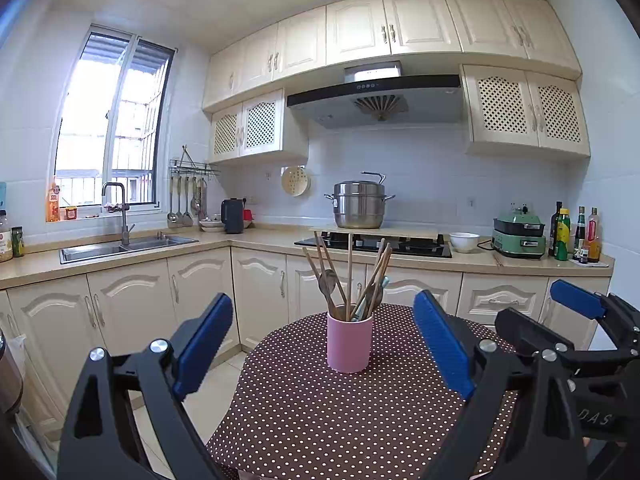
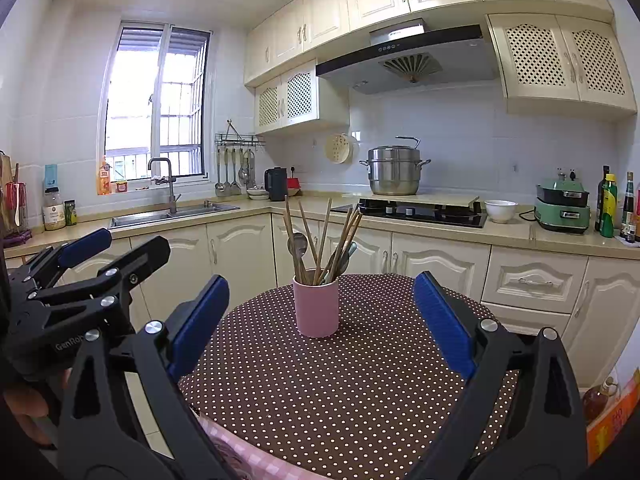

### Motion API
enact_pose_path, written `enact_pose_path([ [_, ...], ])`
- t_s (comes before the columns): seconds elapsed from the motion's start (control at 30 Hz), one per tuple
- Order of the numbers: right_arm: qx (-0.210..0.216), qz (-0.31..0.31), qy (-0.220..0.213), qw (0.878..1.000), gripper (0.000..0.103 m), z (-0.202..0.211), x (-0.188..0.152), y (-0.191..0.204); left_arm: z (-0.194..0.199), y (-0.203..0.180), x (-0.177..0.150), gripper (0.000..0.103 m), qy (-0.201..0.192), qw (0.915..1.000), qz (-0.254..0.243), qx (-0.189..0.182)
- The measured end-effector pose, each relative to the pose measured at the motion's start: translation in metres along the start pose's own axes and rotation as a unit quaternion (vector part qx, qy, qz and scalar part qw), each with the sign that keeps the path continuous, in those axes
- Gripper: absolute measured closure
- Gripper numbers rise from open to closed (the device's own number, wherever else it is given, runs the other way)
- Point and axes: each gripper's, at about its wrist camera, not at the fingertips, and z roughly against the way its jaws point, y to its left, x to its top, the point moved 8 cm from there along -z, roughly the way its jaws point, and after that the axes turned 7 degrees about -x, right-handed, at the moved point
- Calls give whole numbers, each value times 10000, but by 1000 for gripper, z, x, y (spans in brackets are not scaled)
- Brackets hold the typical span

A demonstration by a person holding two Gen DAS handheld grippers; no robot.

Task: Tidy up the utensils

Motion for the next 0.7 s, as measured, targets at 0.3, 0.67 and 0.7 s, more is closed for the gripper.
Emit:
enact_pose_path([
  [0.3, 12, -26, 28, 10000, 11, -2, -1, -1, -4, 0, 0, 13, 27, 10000, -15, 12],
  [0.67, 22, -75, 136, 9999, 11, -14, -8, -1, -20, -1, -6, 13, 173, 9998, -56, 70],
  [0.7, 24, -84, 159, 9998, 11, -16, -9, -2, -23, -1, -8, 13, 201, 9997, -62, 80],
])
